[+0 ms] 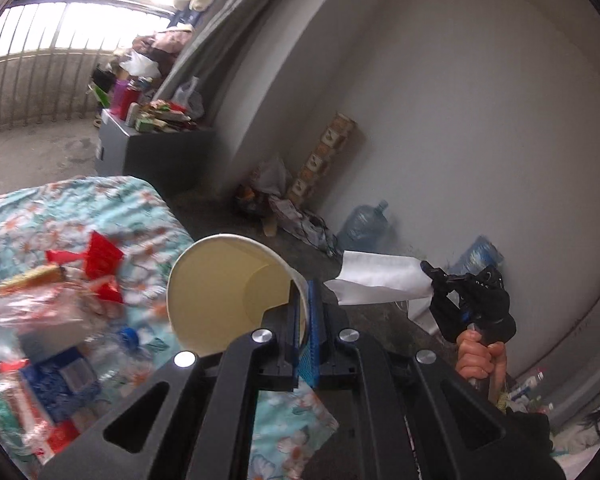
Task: Collect trash
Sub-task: 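Carry the cup and tissue over the blue wastebasket with both tools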
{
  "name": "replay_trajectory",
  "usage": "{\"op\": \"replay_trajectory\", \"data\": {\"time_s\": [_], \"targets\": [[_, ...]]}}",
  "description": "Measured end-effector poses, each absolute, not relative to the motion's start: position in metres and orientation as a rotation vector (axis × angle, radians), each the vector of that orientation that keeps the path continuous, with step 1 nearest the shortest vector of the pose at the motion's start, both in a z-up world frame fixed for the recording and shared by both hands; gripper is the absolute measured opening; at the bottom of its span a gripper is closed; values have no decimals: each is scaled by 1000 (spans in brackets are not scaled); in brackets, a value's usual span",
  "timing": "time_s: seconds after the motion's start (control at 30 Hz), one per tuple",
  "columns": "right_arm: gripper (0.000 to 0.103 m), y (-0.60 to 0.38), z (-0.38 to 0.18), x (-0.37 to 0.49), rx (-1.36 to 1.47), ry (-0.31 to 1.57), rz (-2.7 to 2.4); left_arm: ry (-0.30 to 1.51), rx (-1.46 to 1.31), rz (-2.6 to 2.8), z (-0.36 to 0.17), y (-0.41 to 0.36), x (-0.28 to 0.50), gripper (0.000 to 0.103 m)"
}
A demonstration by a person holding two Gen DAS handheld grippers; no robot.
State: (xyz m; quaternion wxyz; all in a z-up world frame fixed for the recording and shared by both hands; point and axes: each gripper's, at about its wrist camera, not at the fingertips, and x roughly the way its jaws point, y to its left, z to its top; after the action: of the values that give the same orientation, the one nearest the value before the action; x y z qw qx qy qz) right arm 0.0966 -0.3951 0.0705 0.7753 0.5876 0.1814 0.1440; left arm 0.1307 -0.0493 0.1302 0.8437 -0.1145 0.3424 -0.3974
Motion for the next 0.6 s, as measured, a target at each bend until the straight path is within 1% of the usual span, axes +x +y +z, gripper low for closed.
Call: {"op": "replay_trajectory", "data": {"time_s": [0.17, 0.3, 0.5, 0.6], "targets": [[0, -429, 37, 75, 1277, 401, 149, 846, -152, -935, 99, -139, 137, 4], [0, -450, 8, 71, 1264, 441, 28, 973, -78, -1001, 60, -215, 150, 4], [0, -480, -49, 88, 1314, 531, -100, 1144, -4, -1032, -6, -301, 177, 4], [0, -492, -81, 106, 1348, 591, -151, 1190, 50, -1035, -38, -339, 189, 4]]}}
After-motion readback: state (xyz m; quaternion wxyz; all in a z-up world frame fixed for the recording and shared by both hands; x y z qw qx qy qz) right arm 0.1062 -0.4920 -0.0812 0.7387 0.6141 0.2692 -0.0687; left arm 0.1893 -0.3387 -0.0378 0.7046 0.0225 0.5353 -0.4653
